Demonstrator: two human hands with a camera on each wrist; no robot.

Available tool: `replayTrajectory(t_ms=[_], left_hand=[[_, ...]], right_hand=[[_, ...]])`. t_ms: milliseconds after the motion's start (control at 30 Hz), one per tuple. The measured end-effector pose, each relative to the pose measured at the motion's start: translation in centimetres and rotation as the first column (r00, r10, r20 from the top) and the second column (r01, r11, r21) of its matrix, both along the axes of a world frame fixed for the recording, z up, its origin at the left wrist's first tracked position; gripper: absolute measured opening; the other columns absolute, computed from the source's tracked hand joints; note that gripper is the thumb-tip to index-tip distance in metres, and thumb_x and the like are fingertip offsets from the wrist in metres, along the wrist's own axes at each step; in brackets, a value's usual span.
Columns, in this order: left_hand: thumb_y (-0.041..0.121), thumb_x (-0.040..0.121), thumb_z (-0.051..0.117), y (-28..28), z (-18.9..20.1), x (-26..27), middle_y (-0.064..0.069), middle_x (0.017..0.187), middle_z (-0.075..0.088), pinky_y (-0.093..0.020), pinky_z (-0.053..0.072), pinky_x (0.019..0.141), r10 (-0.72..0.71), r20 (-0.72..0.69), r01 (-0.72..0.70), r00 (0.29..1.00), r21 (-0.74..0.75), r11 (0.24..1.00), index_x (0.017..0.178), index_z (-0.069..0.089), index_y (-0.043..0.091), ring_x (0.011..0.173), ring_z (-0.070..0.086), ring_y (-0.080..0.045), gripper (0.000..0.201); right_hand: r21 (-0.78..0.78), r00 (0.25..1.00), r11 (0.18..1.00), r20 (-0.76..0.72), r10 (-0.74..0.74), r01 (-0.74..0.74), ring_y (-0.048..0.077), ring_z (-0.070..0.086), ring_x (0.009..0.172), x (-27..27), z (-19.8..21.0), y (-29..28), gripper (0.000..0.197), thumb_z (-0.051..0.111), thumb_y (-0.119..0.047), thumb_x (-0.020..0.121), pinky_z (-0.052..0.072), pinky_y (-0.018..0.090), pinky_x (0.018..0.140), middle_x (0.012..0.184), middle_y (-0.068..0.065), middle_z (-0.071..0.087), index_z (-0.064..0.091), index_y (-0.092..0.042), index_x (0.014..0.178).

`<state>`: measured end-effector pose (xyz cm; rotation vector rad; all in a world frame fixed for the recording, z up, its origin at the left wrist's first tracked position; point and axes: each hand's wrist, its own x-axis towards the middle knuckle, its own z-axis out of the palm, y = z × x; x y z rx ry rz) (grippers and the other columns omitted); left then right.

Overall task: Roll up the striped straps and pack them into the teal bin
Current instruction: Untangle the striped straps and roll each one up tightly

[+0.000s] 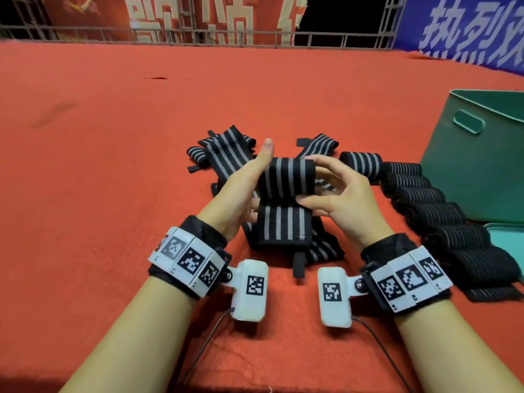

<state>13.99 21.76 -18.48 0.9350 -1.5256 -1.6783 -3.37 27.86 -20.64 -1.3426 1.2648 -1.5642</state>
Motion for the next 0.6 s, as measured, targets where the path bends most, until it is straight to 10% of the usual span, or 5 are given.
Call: replayTrajectory(t_ms=[200,367,600], left_hand=[[0.029,0.097,0.068,-0.4,-0.4,-0.5,-0.004,0.100,0.072,-0.038,0.057,0.086,0.096,-0.223,-0.082,0.970,0.070,0.994,0.109,0.067,0.017,0.094,0.071,-0.020,0.017],[0.009,0.096,0.066,-0.3,-0.4,-0.1,-0.015,0.113,0.074,-0.042,0.059,0.092,-0.001,-0.312,0.009,0.950,0.026,1.000,0.133,0.063,0.019,0.105,0.071,-0.027,0.038],[0.002,0.093,0.064,-0.7,-0.4,0.0,-0.011,0.120,0.074,-0.033,0.059,0.086,-0.035,-0.283,0.047,0.958,0.037,0.998,0.143,0.056,0.022,0.111,0.072,-0.024,0.054]], right_hand=[[0.033,0.995,0.999,0.097,0.016,-0.019,0.020,0.067,0.097,0.7,0.2,-0.3,0.064,0.064,0.015,0.075,0.054,0.033,0.072,0.128,0.013,0.066,0.064,-0.017,0.130],[0.199,0.969,0.967,0.218,0.113,-0.158,0.020,0.072,0.112,0.7,1.1,0.1,0.041,0.067,-0.040,0.096,0.058,0.037,0.091,0.124,0.004,0.073,0.064,-0.021,0.133],[0.125,0.962,0.979,0.242,0.128,-0.162,0.024,0.072,0.112,0.0,1.0,0.6,0.041,0.074,-0.007,0.087,0.059,0.034,0.087,0.119,0.010,0.075,0.067,-0.011,0.127]])
